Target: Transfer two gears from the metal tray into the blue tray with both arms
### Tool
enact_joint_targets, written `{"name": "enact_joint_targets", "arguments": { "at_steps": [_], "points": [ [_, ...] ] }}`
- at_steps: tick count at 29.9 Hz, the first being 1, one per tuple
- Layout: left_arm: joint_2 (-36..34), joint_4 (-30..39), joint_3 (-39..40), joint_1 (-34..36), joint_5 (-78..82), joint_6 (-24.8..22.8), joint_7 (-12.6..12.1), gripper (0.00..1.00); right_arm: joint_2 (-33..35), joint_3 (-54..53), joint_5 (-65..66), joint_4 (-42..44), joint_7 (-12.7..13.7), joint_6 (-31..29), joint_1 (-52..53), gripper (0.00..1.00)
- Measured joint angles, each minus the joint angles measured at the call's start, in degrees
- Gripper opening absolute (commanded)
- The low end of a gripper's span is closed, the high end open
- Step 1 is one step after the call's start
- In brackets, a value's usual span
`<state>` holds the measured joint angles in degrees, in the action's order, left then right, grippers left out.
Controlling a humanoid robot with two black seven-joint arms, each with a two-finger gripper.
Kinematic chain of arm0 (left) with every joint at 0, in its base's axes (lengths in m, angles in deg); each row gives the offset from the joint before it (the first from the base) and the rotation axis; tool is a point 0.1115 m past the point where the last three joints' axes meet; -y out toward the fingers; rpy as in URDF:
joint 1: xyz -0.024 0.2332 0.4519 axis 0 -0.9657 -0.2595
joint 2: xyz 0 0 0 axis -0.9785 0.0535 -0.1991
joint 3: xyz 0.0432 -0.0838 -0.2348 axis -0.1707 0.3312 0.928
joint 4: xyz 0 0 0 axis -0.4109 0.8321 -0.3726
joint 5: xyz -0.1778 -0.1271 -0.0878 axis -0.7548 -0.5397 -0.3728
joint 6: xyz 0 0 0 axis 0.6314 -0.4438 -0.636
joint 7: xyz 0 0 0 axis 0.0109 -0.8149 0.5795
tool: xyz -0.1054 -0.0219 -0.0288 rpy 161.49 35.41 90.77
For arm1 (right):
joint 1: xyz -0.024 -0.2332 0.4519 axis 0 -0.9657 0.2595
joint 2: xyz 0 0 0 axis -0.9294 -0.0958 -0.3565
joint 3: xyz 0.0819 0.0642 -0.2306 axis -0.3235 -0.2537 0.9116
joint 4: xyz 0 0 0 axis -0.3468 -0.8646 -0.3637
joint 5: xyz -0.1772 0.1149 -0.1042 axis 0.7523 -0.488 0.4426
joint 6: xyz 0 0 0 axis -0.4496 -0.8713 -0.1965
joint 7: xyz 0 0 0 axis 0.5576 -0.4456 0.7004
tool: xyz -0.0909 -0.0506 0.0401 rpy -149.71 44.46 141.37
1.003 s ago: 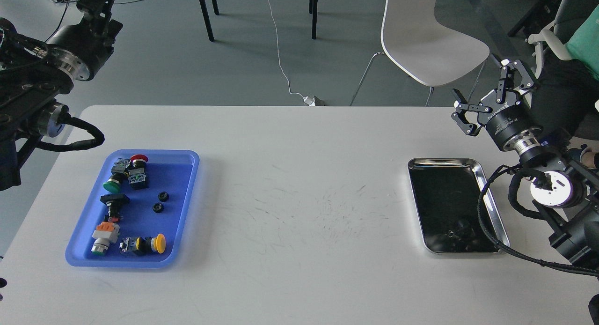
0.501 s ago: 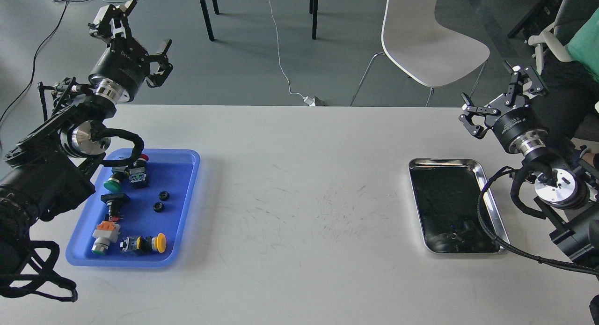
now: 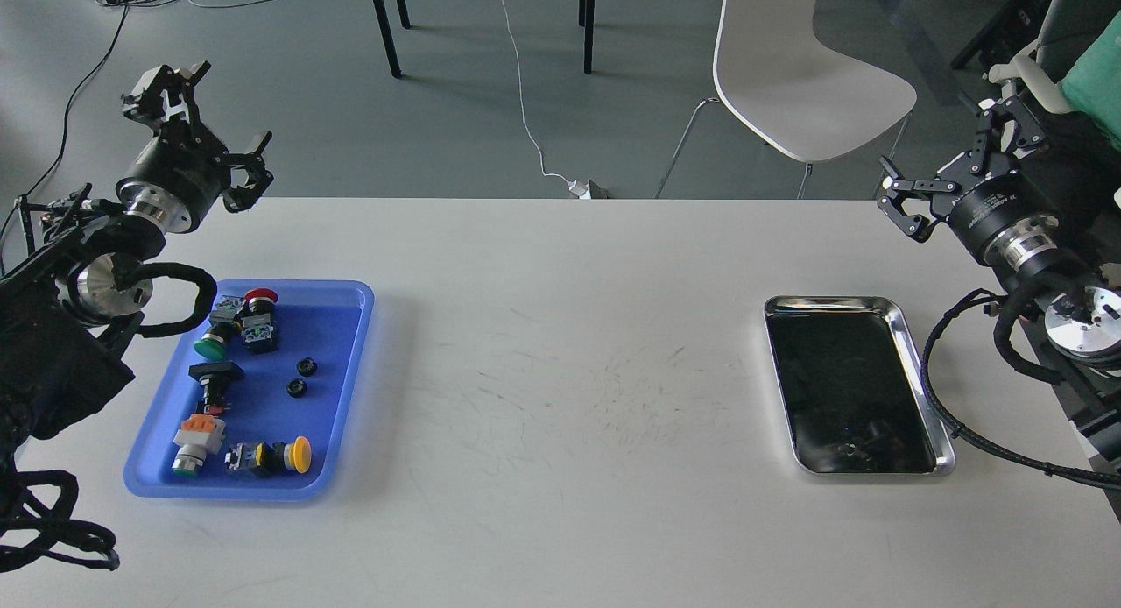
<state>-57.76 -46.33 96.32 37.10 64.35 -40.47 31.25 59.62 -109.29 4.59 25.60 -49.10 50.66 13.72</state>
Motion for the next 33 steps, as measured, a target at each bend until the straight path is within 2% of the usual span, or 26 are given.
{"name": "enact_joint_targets", "arguments": {
  "at_steps": [2,5,8,23,27,33],
  "points": [
    [-0.3,0.0,2.3,-0.1,-2.1,0.0,-4.3,0.98,0.5,0.3,-0.1,-0.6,0.1,-0.1,0.0,0.99],
    [-0.1,0.0,3.8,-0.3,-3.2,0.0,-6.6,0.98,0.7,0.7,0.0,-0.8,0.1,-0.2,0.1,0.99],
    [0.3,0.1,3.9,-0.4,-3.4,0.0,-6.2,0.98,0.5,0.8,0.1,-1.0,-0.1,-0.1,0.3,0.99],
    [1.8,0.0,5.2,-0.7,-3.6,0.0,0.0,0.98,0.5,0.0,0.1,-3.7,-0.8,0.4,-0.9,0.99],
    [1.9,0.0,5.1,-0.8,-4.0,0.0,-0.4,0.98,0.6,-0.2,0.0,-3.7,-0.9,0.4,-2.0,0.99],
    [1.9,0.0,4.4,-0.8,-4.2,0.0,-3.7,0.98,0.6,-0.1,0.0,-2.6,-0.8,0.4,-3.0,0.99]
  ]
}}
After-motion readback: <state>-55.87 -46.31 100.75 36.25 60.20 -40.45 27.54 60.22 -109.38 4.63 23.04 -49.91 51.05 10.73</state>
